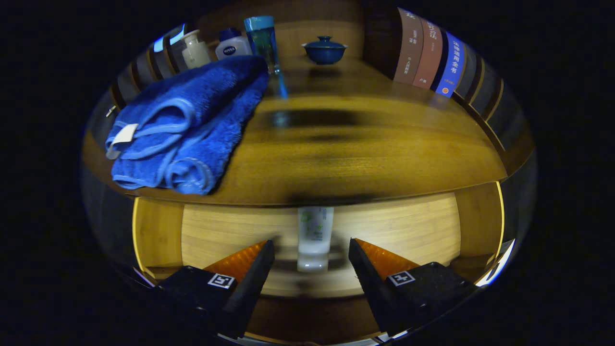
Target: Pull open the drawer, take out the items inside it, and place them on the countertop above the cabinet.
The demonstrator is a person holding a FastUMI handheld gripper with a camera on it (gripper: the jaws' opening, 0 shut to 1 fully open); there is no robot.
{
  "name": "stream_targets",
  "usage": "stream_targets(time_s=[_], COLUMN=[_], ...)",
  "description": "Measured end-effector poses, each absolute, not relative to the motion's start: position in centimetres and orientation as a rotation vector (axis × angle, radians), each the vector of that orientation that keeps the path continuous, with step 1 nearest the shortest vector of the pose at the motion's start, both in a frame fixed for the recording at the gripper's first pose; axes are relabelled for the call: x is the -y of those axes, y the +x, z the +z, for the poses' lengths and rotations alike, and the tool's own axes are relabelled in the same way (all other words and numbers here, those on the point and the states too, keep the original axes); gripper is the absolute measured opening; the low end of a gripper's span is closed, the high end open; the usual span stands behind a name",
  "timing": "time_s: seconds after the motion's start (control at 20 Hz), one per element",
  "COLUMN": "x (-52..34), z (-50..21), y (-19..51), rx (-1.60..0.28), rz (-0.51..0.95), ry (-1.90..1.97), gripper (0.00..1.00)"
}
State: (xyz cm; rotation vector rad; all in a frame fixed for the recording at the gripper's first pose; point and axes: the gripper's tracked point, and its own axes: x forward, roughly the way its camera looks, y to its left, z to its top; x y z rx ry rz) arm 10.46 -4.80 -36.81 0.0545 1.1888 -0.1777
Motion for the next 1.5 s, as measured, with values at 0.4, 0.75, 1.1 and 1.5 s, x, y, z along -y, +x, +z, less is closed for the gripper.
stream_targets(time_s=[0.4,0.75,1.1,1.5], x=[5.6,4.4,5.0,3.3], z=[-40.2,-40.5,-40.1,-34.8], y=[10.2,10.5,9.4,7.0], rx=[-1.322,-1.334,-1.358,-1.37], rz=[-0.188,-0.131,-0.121,-0.014], ry=[-0.015,-0.011,-0.023,0.026], gripper=[0.88,0.58,0.37,0.37])
